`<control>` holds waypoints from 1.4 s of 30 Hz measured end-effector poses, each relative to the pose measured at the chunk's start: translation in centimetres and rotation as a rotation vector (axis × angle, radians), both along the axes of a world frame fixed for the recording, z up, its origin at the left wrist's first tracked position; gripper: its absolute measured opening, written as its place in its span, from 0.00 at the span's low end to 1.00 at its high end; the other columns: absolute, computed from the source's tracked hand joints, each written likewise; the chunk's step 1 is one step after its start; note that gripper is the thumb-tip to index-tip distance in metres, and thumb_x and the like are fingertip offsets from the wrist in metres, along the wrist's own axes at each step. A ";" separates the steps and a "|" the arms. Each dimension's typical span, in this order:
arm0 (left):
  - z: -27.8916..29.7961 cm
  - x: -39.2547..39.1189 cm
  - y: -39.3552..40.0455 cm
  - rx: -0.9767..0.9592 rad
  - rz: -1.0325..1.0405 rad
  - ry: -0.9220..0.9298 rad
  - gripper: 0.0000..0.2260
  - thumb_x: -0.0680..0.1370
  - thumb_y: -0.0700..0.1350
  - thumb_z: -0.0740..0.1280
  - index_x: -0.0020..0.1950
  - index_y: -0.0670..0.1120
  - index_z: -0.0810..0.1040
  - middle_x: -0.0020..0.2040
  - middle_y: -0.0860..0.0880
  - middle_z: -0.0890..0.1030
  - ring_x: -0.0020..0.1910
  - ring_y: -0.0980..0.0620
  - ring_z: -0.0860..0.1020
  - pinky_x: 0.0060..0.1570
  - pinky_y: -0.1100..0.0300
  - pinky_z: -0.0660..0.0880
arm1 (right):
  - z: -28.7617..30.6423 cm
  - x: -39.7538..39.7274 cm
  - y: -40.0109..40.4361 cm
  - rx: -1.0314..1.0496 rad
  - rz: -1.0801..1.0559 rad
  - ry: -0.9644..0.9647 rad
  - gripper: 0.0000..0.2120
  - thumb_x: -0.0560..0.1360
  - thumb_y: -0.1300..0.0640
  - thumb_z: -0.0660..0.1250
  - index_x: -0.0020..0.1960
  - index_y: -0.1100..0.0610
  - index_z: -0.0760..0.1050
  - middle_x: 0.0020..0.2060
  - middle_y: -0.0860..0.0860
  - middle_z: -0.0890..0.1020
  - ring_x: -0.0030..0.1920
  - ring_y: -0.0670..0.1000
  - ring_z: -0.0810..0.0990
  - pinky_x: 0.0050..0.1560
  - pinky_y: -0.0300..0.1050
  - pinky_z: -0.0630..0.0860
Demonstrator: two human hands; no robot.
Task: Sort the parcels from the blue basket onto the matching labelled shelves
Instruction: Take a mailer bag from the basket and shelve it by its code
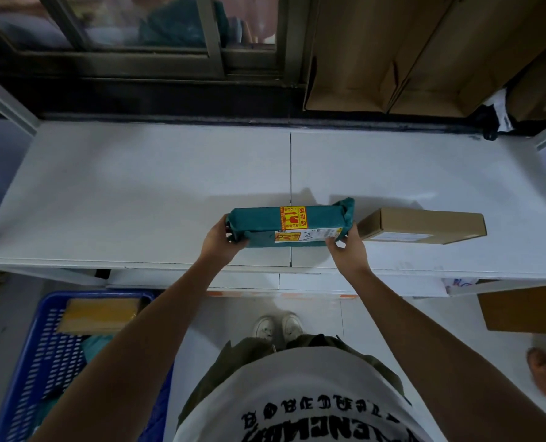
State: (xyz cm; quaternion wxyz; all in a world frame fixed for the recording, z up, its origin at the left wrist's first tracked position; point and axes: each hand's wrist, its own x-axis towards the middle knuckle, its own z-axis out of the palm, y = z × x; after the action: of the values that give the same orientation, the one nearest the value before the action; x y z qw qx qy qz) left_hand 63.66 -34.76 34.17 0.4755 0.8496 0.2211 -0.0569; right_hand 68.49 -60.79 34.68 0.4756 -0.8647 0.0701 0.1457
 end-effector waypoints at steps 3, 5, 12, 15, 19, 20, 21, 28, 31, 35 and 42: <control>0.1 0.2 0.0 0.020 -0.011 0.023 0.23 0.71 0.37 0.73 0.64 0.41 0.72 0.58 0.44 0.80 0.56 0.44 0.78 0.53 0.53 0.75 | -0.1 -0.2 -0.1 -0.011 -0.025 -0.014 0.20 0.76 0.63 0.65 0.66 0.58 0.64 0.62 0.54 0.77 0.62 0.54 0.75 0.55 0.43 0.74; 0.2 0.3 0.0 0.035 -0.011 0.025 0.22 0.71 0.36 0.72 0.64 0.41 0.73 0.58 0.43 0.80 0.56 0.43 0.78 0.53 0.53 0.75 | -0.4 -0.4 -0.2 -0.022 -0.055 -0.006 0.22 0.75 0.63 0.65 0.67 0.58 0.64 0.63 0.54 0.76 0.63 0.55 0.74 0.59 0.49 0.74; 0.1 0.6 -0.1 0.039 -0.014 0.013 0.20 0.72 0.36 0.70 0.64 0.41 0.73 0.57 0.42 0.80 0.55 0.41 0.77 0.53 0.51 0.76 | -0.4 -0.8 -0.3 -0.086 -0.002 0.038 0.21 0.76 0.61 0.66 0.67 0.57 0.65 0.64 0.54 0.75 0.64 0.55 0.74 0.63 0.52 0.73; 0.2 0.8 -0.2 0.044 -0.015 0.007 0.20 0.73 0.36 0.69 0.65 0.41 0.72 0.58 0.42 0.79 0.57 0.42 0.77 0.53 0.51 0.76 | -0.3 -0.7 -0.2 -0.091 0.014 0.065 0.22 0.76 0.61 0.66 0.68 0.57 0.65 0.65 0.54 0.74 0.64 0.55 0.73 0.63 0.51 0.72; 0.5 0.9 -0.2 0.046 -0.025 0.034 0.23 0.72 0.34 0.69 0.67 0.43 0.70 0.60 0.44 0.78 0.59 0.43 0.76 0.53 0.52 0.75 | -0.6 -0.5 -0.2 -0.107 0.022 0.096 0.24 0.75 0.62 0.66 0.69 0.56 0.64 0.66 0.55 0.72 0.65 0.56 0.73 0.64 0.52 0.73; 0.5 1.0 -0.2 0.046 -0.024 0.043 0.24 0.72 0.34 0.69 0.67 0.43 0.70 0.61 0.45 0.78 0.59 0.43 0.76 0.53 0.52 0.75 | -0.6 -0.4 -0.2 -0.110 0.019 0.104 0.25 0.75 0.62 0.66 0.69 0.56 0.64 0.66 0.55 0.72 0.65 0.57 0.73 0.64 0.53 0.73; 0.5 1.0 -0.2 0.042 -0.018 0.049 0.25 0.72 0.33 0.69 0.67 0.43 0.70 0.61 0.45 0.78 0.59 0.44 0.76 0.53 0.53 0.75 | -0.7 -0.3 -0.2 -0.111 0.015 0.111 0.25 0.75 0.62 0.67 0.69 0.56 0.64 0.66 0.55 0.72 0.65 0.57 0.73 0.64 0.53 0.73; 0.5 1.2 -0.1 -0.021 0.035 0.058 0.28 0.70 0.35 0.72 0.69 0.45 0.69 0.62 0.47 0.77 0.61 0.45 0.75 0.54 0.54 0.74 | -0.9 0.0 -0.2 -0.157 0.028 0.124 0.26 0.73 0.63 0.67 0.69 0.57 0.64 0.66 0.56 0.72 0.63 0.57 0.74 0.61 0.54 0.75; 0.3 1.2 0.1 0.003 0.031 0.114 0.32 0.68 0.34 0.72 0.71 0.45 0.66 0.64 0.46 0.75 0.62 0.43 0.74 0.55 0.54 0.74 | -0.8 -0.3 -0.2 -0.233 -0.029 0.190 0.25 0.73 0.62 0.67 0.68 0.59 0.64 0.64 0.57 0.72 0.60 0.57 0.75 0.57 0.50 0.76; -0.4 -0.4 -0.2 0.072 0.070 0.138 0.35 0.69 0.34 0.72 0.73 0.46 0.63 0.69 0.48 0.73 0.65 0.45 0.72 0.55 0.58 0.70 | -0.3 -2.9 1.0 -0.492 0.179 0.293 0.16 0.76 0.53 0.64 0.60 0.60 0.71 0.55 0.56 0.79 0.54 0.55 0.78 0.46 0.42 0.71; -1.0 -7.6 -3.9 0.277 0.417 0.081 0.20 0.77 0.43 0.66 0.68 0.42 0.69 0.64 0.43 0.74 0.60 0.46 0.75 0.56 0.52 0.73 | -0.3 -5.5 7.6 -0.454 0.891 0.189 0.18 0.75 0.52 0.65 0.62 0.58 0.70 0.58 0.56 0.77 0.58 0.57 0.75 0.52 0.45 0.71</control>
State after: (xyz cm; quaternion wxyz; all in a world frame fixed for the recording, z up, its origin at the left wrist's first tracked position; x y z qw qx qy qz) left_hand 56.02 -38.62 33.15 0.3467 0.8398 0.4159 0.0393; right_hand 62.96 -53.15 34.34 0.1590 -0.8753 -0.2327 0.3931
